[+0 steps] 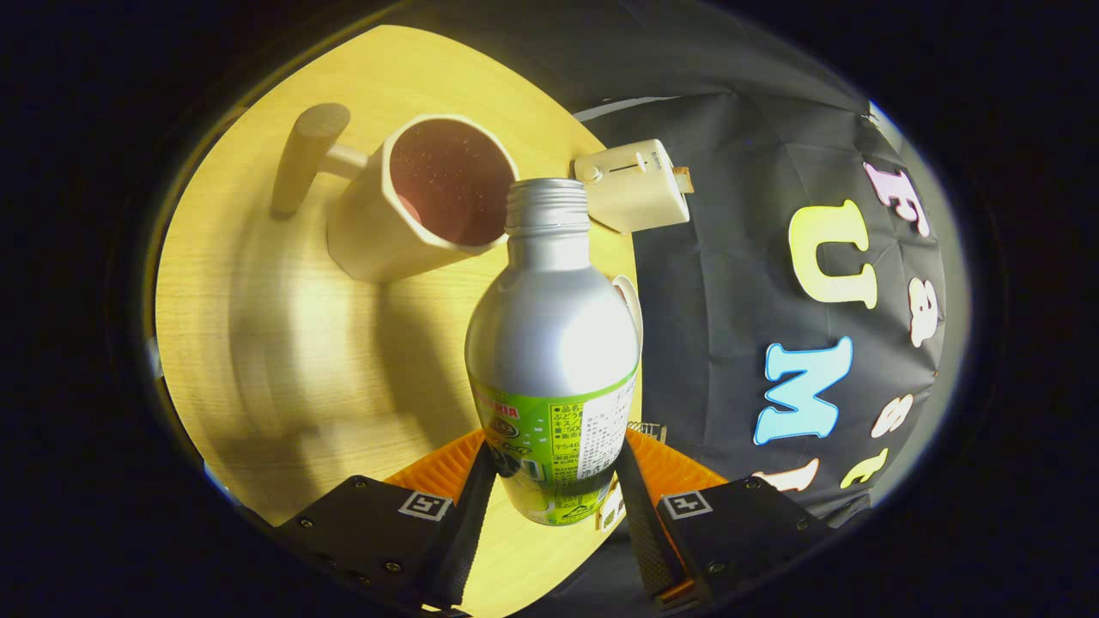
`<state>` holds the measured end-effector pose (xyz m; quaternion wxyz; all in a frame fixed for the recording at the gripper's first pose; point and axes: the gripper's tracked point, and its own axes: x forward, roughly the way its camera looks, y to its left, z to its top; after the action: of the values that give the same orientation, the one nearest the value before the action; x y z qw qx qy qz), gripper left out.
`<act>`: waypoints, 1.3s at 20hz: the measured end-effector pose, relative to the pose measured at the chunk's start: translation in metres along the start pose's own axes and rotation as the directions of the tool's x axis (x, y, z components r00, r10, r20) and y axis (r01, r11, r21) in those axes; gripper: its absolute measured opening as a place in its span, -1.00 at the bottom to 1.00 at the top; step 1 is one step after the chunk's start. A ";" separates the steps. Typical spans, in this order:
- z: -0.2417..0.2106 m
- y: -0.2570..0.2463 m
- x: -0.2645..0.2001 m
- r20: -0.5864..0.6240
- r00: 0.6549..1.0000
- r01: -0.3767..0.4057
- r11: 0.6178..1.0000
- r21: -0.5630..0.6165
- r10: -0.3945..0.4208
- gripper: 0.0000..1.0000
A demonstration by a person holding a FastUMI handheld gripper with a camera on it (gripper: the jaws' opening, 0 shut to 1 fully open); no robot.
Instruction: Take the bottle from table, then pour the juice into the cup, finally place the bottle on the coaster
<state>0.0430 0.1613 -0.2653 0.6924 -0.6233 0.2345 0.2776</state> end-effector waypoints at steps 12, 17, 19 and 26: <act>0.002 -0.001 0.003 -0.049 0.999 -0.001 0.991 -0.134 -0.005 0.48; 0.005 -0.009 -0.001 -0.057 0.998 0.003 0.980 -0.199 -0.015 0.49; 0.004 -0.013 -0.002 -0.065 0.998 0.006 0.976 -0.217 -0.021 0.48; -0.002 -0.019 -0.011 -0.106 0.994 0.006 0.963 -0.268 -0.036 0.48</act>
<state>0.0478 0.1572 -0.2438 0.5911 -0.7277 0.2261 0.2644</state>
